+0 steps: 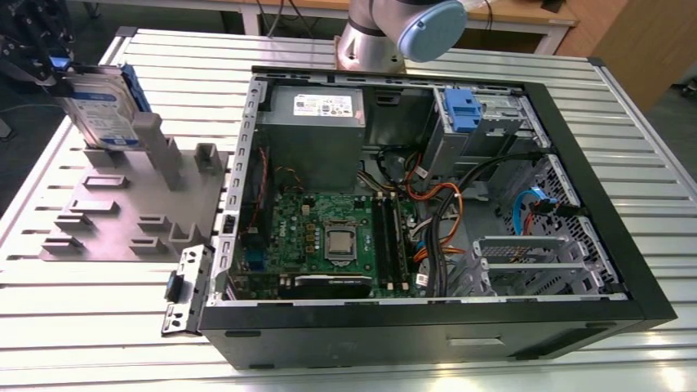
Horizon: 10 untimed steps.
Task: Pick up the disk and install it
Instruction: 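Pick up the disk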
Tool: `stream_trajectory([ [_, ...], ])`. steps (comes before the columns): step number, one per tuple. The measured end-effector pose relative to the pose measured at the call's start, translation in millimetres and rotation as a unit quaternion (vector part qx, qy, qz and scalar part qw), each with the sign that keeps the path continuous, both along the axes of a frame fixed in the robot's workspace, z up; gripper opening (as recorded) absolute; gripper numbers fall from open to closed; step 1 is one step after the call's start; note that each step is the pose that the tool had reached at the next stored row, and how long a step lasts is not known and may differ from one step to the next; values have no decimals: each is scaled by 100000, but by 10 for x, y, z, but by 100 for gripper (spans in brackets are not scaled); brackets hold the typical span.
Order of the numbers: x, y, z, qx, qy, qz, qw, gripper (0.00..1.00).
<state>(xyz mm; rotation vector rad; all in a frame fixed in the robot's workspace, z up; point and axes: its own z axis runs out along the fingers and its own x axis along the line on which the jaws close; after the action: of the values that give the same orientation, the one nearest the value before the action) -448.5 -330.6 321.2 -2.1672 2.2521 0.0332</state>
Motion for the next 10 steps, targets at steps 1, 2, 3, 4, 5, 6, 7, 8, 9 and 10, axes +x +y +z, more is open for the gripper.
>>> stream_trajectory([
  [1, 0, 0, 4, 2, -4, -2, 100000, 37],
  [2, 0, 0, 7, 3, -6, -2, 100000, 37],
  [3, 0, 0, 11, 2, -5, 0, 100000, 37],
  [4, 0, 0, 15, 2, -4, -2, 100000, 37],
  [5, 0, 0, 19, 3, -7, -1, 100000, 37],
  [6, 0, 0, 24, 2, -5, 1, 100000, 37],
  [7, 0, 0, 29, 2, -5, 0, 100000, 37],
  [8, 0, 0, 33, 4, -6, 1, 100000, 37],
  [9, 0, 0, 38, 4, -9, 0, 100000, 37],
  [10, 0, 0, 42, 2, -7, -1, 100000, 37],
])
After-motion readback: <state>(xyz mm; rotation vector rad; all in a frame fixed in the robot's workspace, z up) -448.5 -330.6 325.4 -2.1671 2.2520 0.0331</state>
